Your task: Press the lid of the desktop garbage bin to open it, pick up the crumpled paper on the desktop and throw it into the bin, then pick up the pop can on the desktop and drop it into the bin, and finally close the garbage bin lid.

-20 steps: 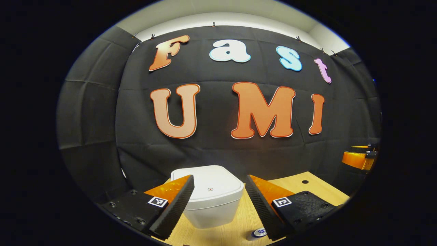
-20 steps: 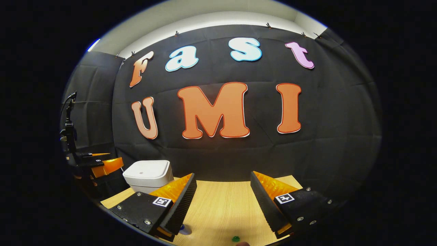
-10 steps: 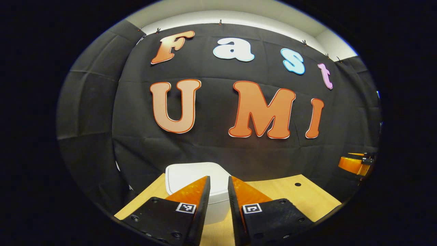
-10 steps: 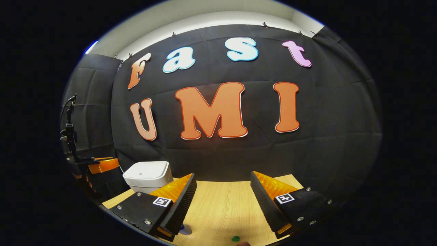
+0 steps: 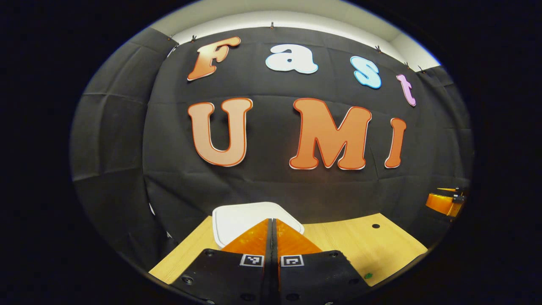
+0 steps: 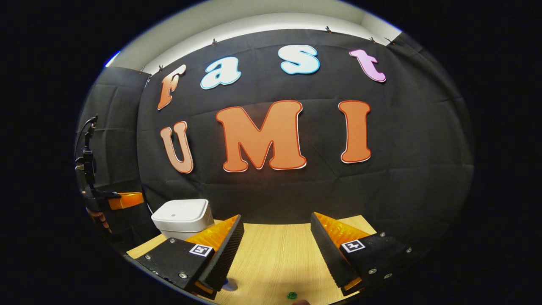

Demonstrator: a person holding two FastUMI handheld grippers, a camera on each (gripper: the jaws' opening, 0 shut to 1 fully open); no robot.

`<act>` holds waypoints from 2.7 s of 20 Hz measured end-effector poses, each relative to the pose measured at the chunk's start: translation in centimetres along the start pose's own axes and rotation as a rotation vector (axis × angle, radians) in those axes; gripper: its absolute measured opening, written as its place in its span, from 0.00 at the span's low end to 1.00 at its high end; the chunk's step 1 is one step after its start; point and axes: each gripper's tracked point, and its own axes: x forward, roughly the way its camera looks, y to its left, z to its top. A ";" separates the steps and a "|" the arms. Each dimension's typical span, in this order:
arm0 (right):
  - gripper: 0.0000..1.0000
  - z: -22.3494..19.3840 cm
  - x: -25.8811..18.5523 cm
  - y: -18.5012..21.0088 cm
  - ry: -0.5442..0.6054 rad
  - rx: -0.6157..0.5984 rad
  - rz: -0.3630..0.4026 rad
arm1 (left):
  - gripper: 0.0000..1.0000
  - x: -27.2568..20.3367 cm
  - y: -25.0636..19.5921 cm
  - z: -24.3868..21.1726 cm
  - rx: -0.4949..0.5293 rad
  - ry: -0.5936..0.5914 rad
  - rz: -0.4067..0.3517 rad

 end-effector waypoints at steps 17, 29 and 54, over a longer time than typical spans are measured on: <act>0.94 -1.1 0.5 -1.1 0.047 0.014 0.009 | 0.00 10.4 2.5 -5.1 -0.042 0.396 -0.145; 0.94 -2.0 1.1 -1.0 0.087 0.032 0.009 | 0.01 11.2 3.6 -10.2 0.090 0.529 -0.172; 0.94 -1.3 0.2 0.2 0.076 0.010 0.016 | 0.00 2.4 1.6 4.5 -0.011 -0.007 -0.080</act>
